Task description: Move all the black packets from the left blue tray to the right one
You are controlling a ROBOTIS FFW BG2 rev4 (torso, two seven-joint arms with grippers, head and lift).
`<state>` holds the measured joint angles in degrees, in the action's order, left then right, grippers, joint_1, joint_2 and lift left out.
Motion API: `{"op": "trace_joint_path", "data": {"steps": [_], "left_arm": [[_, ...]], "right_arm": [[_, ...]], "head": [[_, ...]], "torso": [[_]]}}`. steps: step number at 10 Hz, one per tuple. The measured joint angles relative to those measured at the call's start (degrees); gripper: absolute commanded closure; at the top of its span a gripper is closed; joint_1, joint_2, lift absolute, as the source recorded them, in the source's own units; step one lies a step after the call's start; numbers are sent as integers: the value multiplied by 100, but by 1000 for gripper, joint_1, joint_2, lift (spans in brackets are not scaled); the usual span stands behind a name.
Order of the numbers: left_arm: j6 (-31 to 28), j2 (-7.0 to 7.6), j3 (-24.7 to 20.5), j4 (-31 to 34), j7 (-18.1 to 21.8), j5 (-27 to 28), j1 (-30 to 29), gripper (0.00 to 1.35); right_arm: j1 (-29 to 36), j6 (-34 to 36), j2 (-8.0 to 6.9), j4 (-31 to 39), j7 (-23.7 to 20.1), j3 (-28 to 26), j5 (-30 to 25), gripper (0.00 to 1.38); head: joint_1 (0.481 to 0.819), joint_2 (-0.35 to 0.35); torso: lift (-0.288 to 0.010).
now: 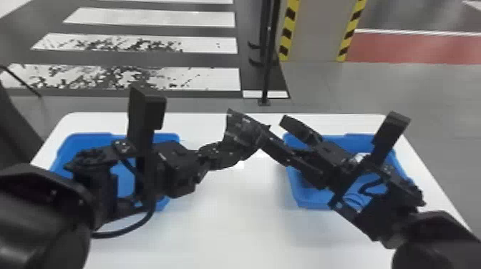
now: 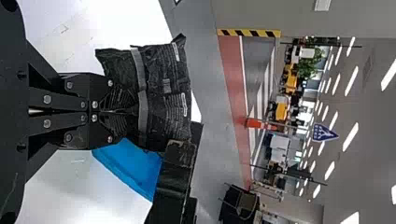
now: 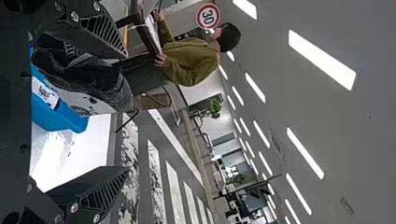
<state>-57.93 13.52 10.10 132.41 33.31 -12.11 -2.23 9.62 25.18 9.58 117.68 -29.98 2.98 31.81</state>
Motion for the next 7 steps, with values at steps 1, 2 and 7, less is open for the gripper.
{"op": "trace_joint_path", "data": {"steps": [1, 2, 7], "left_arm": [[0, -5, 22, 0, -7, -9, 24, 1214], [12, -7, 49, -1, -10, -18, 50, 1214], [25, -8, 79, -12, -33, -101, 69, 1047]], "right_arm": [[-42, 77, 0, -35, -7, 78, 61, 995], [-60, 178, 0, -72, -8, 166, 179, 1139], [-101, -15, -22, -164, -8, 387, 481, 1276]], "head": [[695, -40], [695, -29], [695, -12]], "torso": [[-140], [-140], [-140]]}}
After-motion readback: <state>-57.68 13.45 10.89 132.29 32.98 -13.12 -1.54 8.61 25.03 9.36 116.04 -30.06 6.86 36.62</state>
